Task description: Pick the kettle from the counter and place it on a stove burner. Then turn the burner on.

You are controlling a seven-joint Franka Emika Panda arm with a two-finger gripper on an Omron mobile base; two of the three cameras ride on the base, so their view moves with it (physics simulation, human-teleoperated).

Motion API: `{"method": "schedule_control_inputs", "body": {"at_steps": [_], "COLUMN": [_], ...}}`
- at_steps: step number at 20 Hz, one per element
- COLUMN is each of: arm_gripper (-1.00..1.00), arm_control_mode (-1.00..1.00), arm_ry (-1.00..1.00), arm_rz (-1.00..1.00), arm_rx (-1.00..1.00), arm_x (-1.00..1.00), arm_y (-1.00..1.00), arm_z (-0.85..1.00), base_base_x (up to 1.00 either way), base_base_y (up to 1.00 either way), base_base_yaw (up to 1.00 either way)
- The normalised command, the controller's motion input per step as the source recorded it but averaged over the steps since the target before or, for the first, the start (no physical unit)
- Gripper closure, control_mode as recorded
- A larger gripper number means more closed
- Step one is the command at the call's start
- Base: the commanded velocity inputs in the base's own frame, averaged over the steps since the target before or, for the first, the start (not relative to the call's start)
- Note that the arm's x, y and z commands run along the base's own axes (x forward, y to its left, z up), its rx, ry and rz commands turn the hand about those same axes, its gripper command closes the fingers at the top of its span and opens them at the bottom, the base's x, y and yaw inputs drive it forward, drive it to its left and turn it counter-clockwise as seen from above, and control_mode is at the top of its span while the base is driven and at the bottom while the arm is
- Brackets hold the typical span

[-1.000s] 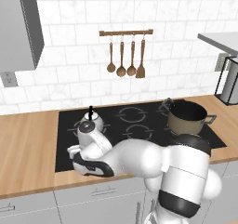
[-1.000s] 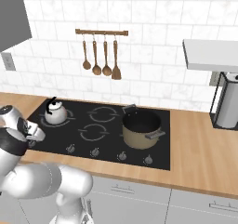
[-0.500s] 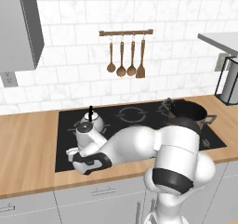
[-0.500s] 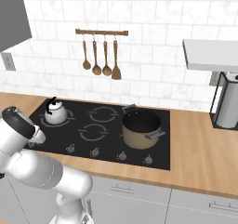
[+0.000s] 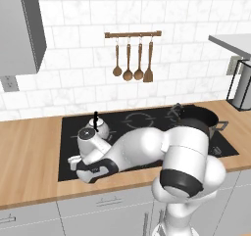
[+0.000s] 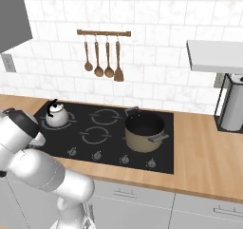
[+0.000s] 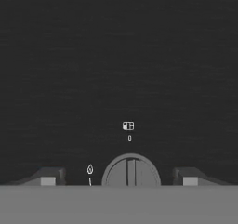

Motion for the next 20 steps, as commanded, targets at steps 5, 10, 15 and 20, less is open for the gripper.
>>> {"method": "schedule_control_inputs", "body": {"at_steps": [5, 10, 15, 20], "arm_gripper": [1.0, 1.0, 1.0, 1.0], "arm_control_mode": [-1.0, -1.0, -1.0, -1.0], "arm_ry": [0.0, 0.0, 0.0, 0.0], "arm_rz": [0.0, 0.01, 0.23, 0.32], "arm_rx": [0.0, 0.0, -0.02, -0.06], "arm_x": [0.0, -0.01, -0.03, 0.0], "arm_y": [0.0, 0.0, 0.01, 0.06], "arm_z": [0.0, 0.0, 0.0, 0.0], "base_base_x": [0.0, 0.0, 0.0, 0.0], "base_base_y": [0.0, 0.0, 0.0, 0.0], "base_base_yaw": [0.0, 0.0, 0.0, 0.0]}}
